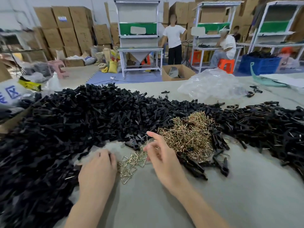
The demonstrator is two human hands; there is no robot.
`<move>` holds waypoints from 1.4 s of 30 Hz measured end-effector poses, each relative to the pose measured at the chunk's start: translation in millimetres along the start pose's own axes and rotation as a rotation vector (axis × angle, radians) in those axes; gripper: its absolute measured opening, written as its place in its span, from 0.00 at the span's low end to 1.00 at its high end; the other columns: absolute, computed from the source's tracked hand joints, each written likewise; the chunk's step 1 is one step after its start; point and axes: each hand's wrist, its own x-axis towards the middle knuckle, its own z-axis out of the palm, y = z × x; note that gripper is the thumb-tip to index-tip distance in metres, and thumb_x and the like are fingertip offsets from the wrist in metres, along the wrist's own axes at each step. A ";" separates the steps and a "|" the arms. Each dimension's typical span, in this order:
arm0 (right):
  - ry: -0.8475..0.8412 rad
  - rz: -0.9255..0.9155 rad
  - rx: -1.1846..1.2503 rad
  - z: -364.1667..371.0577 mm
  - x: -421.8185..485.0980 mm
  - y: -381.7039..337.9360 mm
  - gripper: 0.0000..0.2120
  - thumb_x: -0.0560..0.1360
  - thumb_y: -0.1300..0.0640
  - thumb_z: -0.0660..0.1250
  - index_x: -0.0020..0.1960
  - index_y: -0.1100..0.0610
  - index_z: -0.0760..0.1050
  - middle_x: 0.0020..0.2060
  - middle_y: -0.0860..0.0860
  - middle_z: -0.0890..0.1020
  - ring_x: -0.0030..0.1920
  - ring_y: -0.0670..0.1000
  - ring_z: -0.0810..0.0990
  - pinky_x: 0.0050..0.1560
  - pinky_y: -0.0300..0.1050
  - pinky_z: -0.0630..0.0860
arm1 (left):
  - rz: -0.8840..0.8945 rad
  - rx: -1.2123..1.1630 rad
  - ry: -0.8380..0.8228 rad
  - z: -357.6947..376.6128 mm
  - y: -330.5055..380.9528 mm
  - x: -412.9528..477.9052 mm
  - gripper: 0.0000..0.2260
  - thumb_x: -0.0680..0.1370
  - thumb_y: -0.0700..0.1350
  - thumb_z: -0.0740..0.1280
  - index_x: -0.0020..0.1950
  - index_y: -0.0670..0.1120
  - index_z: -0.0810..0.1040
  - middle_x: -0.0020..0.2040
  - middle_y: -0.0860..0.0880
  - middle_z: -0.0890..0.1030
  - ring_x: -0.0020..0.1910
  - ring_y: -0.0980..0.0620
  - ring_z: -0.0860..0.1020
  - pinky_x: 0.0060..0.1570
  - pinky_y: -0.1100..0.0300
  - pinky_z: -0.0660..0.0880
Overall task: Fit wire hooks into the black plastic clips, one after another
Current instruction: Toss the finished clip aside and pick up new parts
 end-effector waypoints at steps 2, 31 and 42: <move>-0.010 0.014 0.028 -1.2 1.2 4.1 0.18 0.84 0.49 0.61 0.71 0.36 0.66 0.49 0.41 0.82 0.43 0.55 0.82 0.44 0.51 0.80 | 0.000 -0.039 0.040 1.4 1.0 3.3 0.12 0.82 0.47 0.61 0.42 0.44 0.77 0.40 0.45 0.80 0.38 0.40 0.81 0.34 0.51 0.76; -0.218 0.099 0.087 0.5 0.1 4.3 0.12 0.83 0.51 0.61 0.61 0.35 0.75 0.46 0.41 0.83 0.43 0.45 0.83 0.44 0.41 0.81 | -0.283 -0.785 0.114 9.7 -18.9 27.0 0.24 0.79 0.64 0.48 0.41 0.54 0.79 0.26 0.54 0.76 0.33 0.49 0.75 0.37 0.51 0.70; -0.193 0.136 0.117 -0.8 0.8 0.0 0.11 0.84 0.51 0.61 0.59 0.37 0.77 0.46 0.42 0.85 0.43 0.43 0.83 0.41 0.34 0.76 | -0.067 -0.379 0.116 -3.0 -15.0 21.2 0.15 0.81 0.57 0.61 0.38 0.51 0.74 0.29 0.52 0.77 0.34 0.46 0.77 0.38 0.50 0.75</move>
